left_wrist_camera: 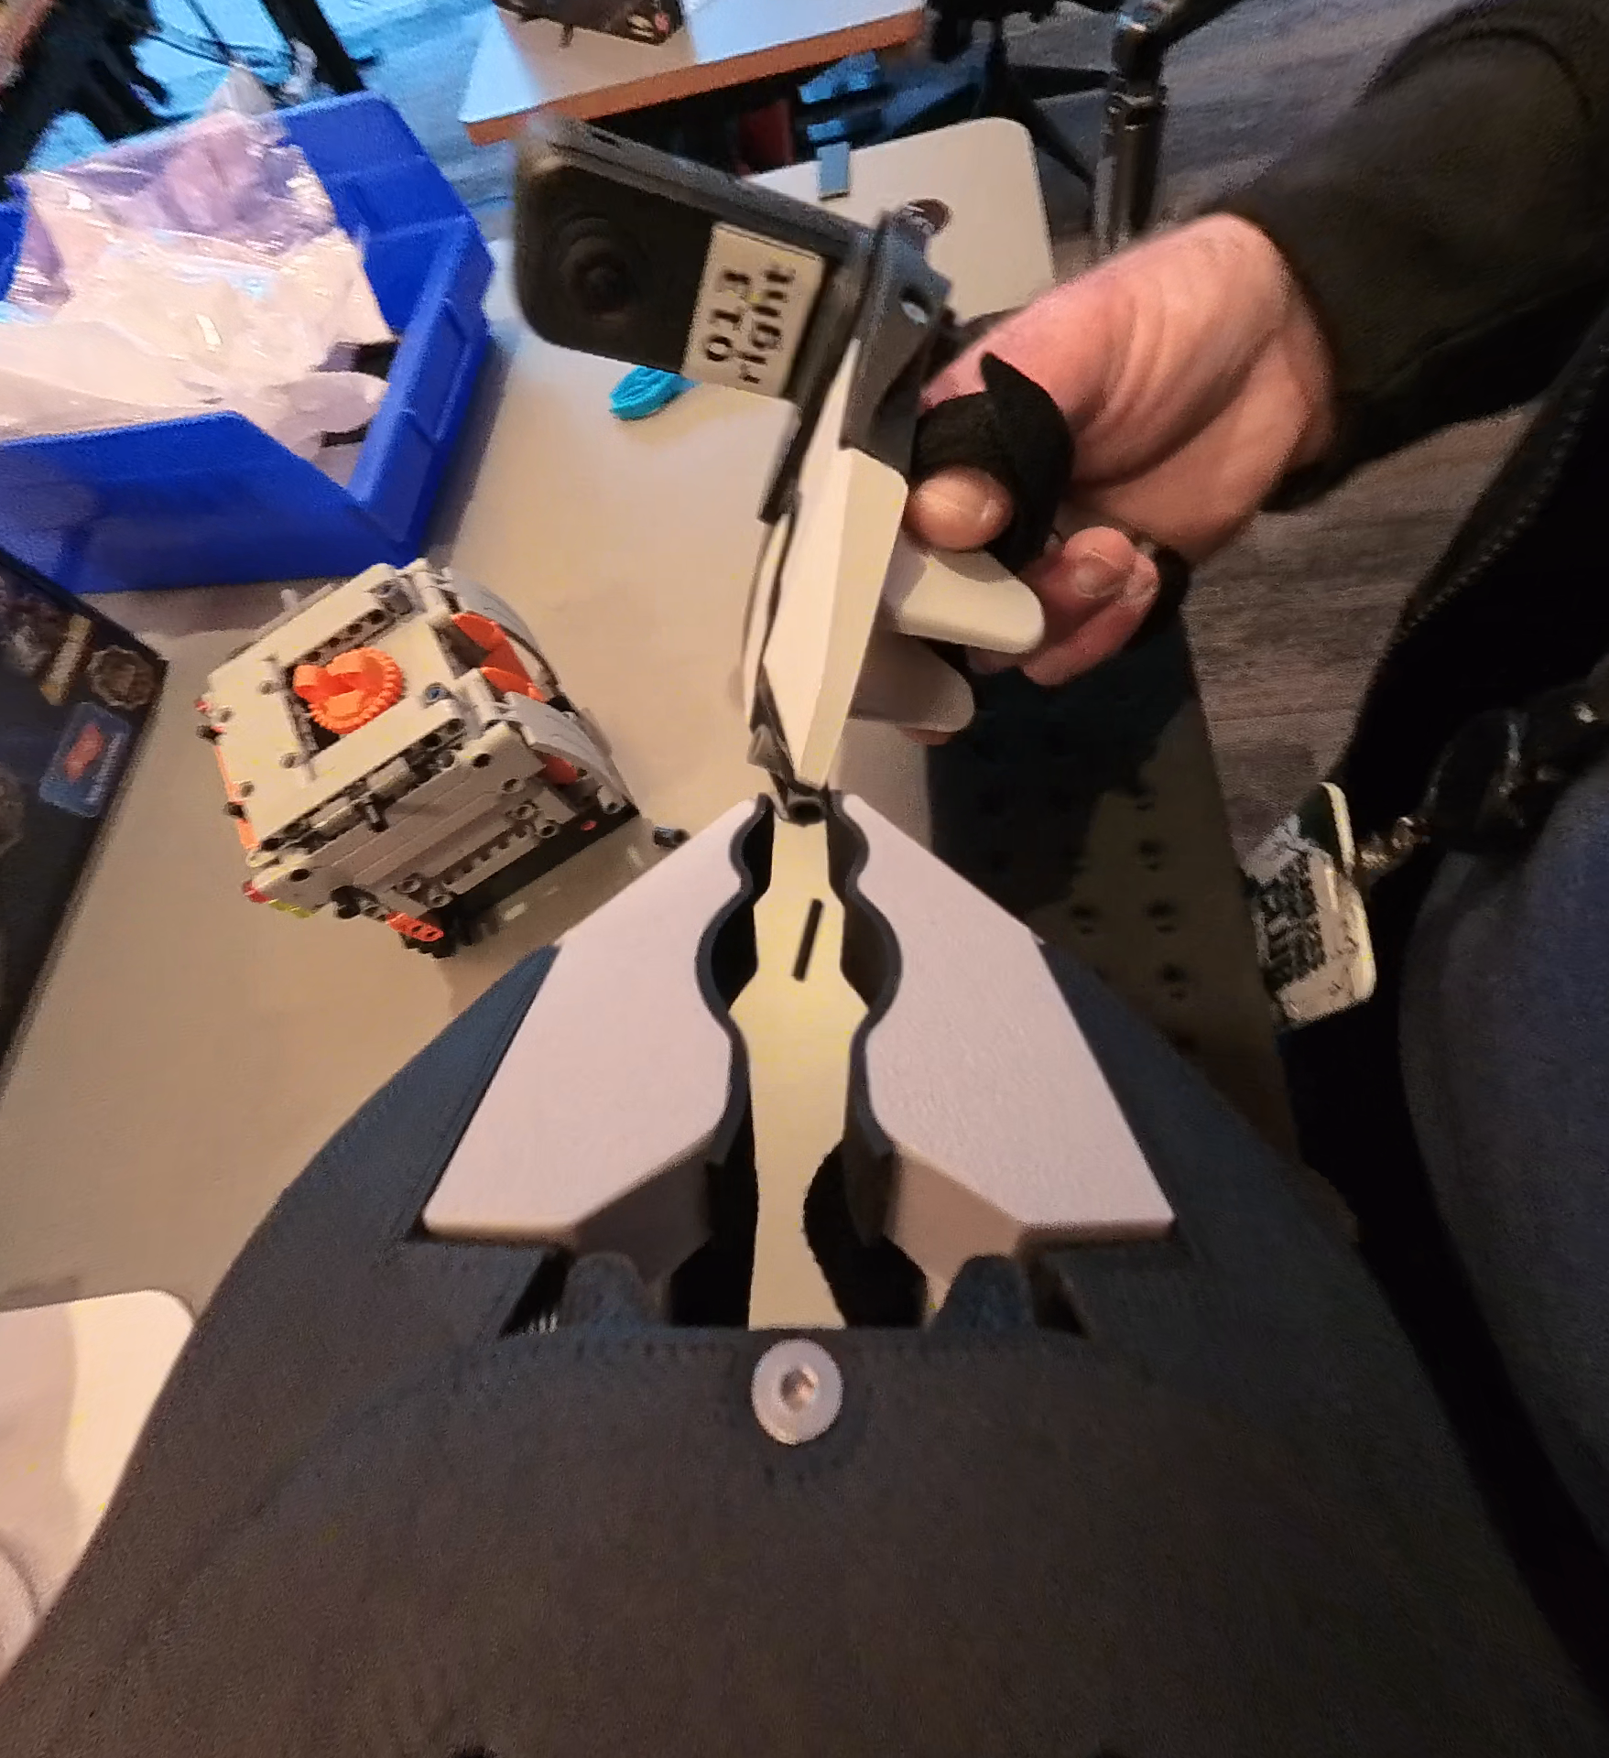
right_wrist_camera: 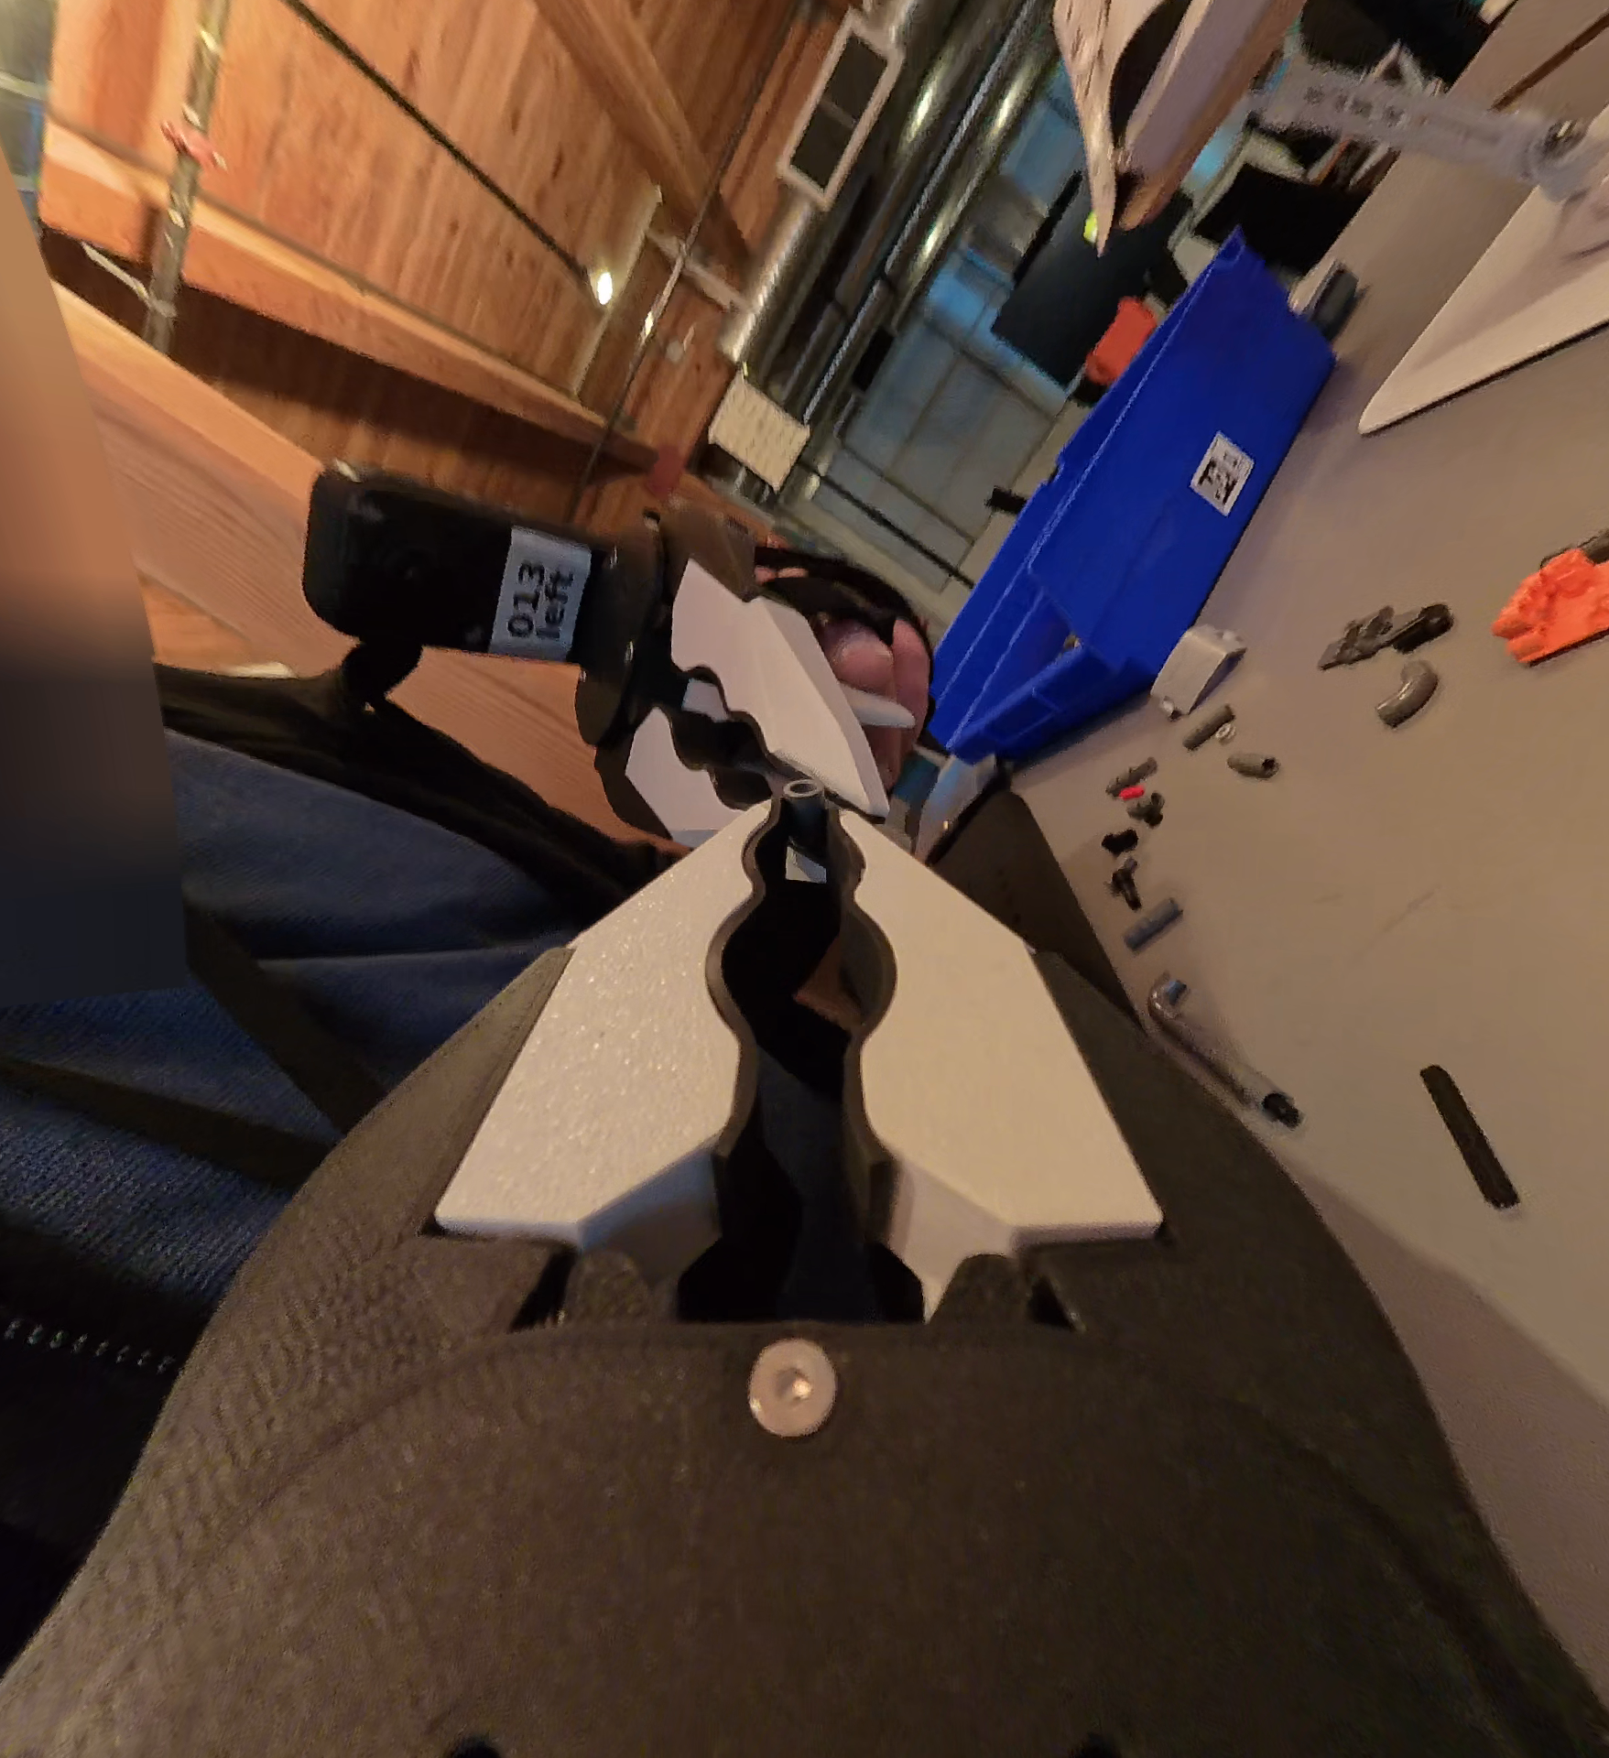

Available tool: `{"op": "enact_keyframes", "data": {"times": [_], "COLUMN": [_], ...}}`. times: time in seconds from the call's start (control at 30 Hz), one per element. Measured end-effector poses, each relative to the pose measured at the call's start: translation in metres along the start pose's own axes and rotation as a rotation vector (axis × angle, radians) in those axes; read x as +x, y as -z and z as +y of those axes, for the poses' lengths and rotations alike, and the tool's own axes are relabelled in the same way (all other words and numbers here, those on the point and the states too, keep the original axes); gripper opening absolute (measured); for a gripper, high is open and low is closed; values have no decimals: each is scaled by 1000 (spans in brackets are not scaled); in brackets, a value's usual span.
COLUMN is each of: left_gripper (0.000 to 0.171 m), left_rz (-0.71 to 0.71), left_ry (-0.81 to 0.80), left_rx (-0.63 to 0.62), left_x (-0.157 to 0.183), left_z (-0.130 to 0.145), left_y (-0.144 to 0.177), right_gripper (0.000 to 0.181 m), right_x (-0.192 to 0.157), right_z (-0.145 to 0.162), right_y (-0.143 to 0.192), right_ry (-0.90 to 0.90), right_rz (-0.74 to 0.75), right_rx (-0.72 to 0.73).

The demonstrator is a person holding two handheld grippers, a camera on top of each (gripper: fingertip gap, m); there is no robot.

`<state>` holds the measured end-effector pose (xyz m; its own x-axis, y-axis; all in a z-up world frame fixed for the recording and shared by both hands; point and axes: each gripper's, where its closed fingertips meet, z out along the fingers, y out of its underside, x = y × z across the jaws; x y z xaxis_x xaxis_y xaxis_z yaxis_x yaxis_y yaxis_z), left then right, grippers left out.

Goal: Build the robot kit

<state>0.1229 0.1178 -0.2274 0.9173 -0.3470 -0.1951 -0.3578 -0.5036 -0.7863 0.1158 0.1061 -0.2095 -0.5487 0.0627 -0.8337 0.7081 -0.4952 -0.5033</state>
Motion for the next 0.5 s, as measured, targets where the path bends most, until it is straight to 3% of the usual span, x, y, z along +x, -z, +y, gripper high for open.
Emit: {"op": "enact_keyframes", "data": {"times": [0.1, 0.2, 0.5], "left_gripper": [6, 8, 5], "left_rz": [-121, -142, -65], "left_ry": [-55, -78, -34], "left_rx": [-1, -1, 40], "left_x": [-9, -8, -4], "left_z": [-1, -3, -5], "left_y": [2, 1, 7], "right_gripper": [5, 5, 7], "right_x": [6, 7, 3], "right_z": [-7, -5, -2], "right_y": [4, 4, 4], "right_ry": [-43, -71, -54], "right_rz": [7, -8, -24], "right_rx": [88, 100, 28]}}
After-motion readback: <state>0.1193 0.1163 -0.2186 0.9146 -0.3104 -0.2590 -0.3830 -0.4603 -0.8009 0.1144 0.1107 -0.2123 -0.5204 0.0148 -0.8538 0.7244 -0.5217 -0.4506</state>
